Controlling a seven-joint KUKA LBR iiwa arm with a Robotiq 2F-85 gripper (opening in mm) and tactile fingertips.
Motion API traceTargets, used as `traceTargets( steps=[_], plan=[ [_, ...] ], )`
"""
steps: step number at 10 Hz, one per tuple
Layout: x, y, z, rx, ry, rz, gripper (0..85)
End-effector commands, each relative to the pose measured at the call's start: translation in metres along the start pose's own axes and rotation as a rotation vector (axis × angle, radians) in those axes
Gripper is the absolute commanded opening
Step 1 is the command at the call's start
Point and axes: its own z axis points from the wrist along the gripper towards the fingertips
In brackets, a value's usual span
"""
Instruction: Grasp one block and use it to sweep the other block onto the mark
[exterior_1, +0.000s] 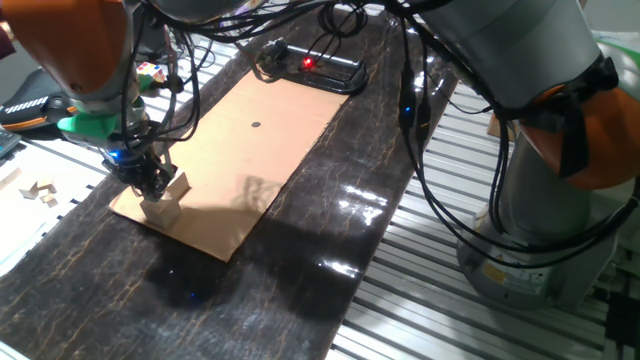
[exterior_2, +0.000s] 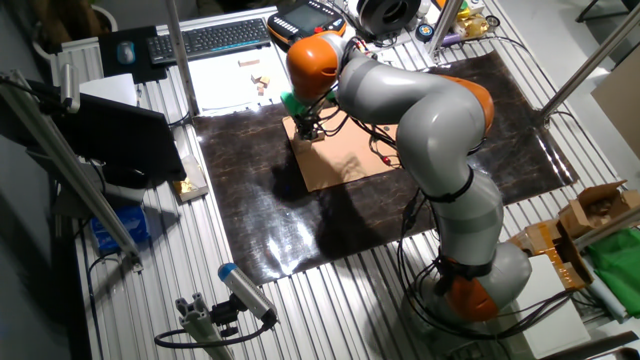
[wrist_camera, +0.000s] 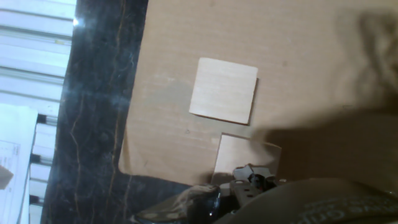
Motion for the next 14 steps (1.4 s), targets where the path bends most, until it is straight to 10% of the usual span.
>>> traceTargets(
  steps=[1, 3, 7, 9, 14],
  plan=[
    [0.0, 0.0, 0.0, 0.01, 0.002, 0.011, 0.7],
    [0.001, 0.0, -0.001, 0.005, 0.02, 0.002, 3.7],
    [0.001, 0.003, 0.002, -0.009, 0.009, 0.045, 66.7],
    [0.001, 0.007, 0.004, -0.01, 0.009, 0.068, 81.3],
    [0.0, 0.012, 0.011, -0.006, -0.029, 0.115, 85.0]
  ],
)
